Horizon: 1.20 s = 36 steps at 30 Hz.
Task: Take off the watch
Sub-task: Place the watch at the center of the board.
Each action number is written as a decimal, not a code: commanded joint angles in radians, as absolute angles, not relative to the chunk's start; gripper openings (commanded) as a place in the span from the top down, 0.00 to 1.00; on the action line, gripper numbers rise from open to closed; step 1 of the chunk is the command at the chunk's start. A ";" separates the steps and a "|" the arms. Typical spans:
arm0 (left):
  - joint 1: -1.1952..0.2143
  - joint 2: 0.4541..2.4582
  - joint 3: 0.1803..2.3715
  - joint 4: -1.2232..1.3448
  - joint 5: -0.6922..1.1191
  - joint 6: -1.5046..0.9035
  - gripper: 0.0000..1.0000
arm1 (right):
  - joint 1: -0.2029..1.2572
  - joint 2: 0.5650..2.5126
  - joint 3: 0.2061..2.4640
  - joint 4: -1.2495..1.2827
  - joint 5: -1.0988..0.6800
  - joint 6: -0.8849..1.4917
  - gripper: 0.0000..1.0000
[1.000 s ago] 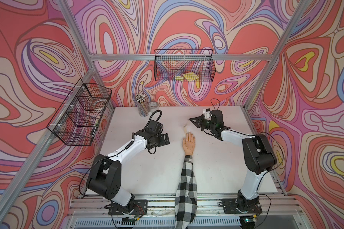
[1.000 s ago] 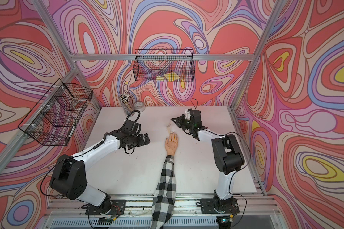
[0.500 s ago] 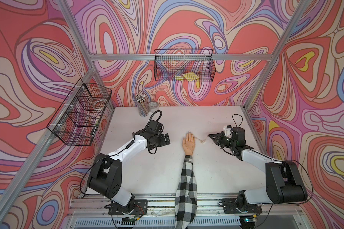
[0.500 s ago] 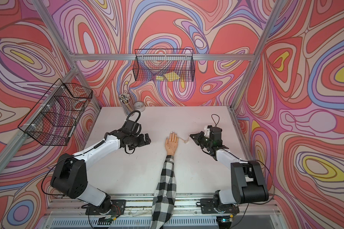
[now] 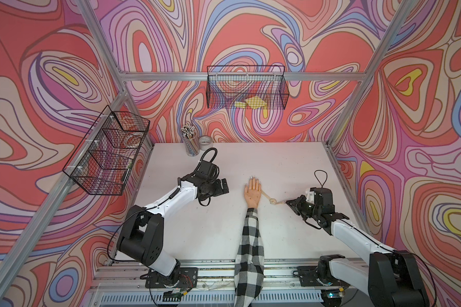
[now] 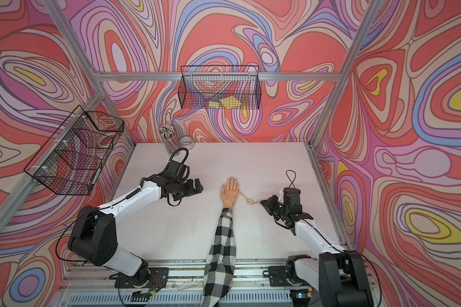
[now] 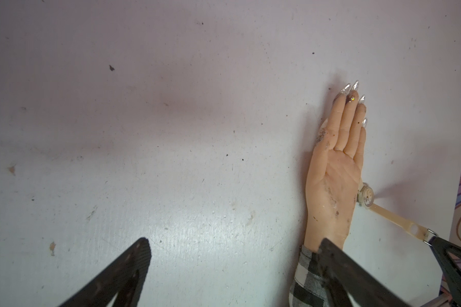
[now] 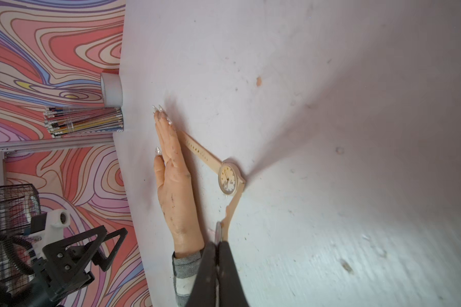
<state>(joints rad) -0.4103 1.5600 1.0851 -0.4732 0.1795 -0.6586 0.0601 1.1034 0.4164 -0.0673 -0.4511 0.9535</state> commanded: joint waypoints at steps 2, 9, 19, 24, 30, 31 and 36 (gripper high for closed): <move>-0.402 1.567 1.096 -0.463 0.184 -0.666 0.01 | 0.057 1.039 0.398 -0.216 -0.343 0.931 1.00; -0.402 1.556 1.093 -0.468 0.181 -0.664 0.01 | 0.057 0.963 0.381 -0.326 -0.255 0.937 1.00; -0.403 1.552 1.099 -0.472 0.180 -0.664 0.01 | 0.057 0.903 0.380 -0.449 -0.156 0.955 1.00; -0.402 1.551 1.100 -0.474 0.179 -0.666 0.01 | 0.057 0.873 0.376 -0.502 -0.110 0.978 1.00; -0.402 1.548 1.104 -0.480 0.175 -0.661 0.01 | 0.057 0.840 0.396 -0.586 -0.043 1.004 1.00; -0.403 1.546 1.106 -0.481 0.174 -0.660 0.01 | 0.056 0.832 0.401 -0.592 -0.039 1.010 0.97; -0.403 1.536 1.119 -0.492 0.173 -0.648 0.01 | 0.057 0.836 0.452 -0.622 -0.023 1.046 0.02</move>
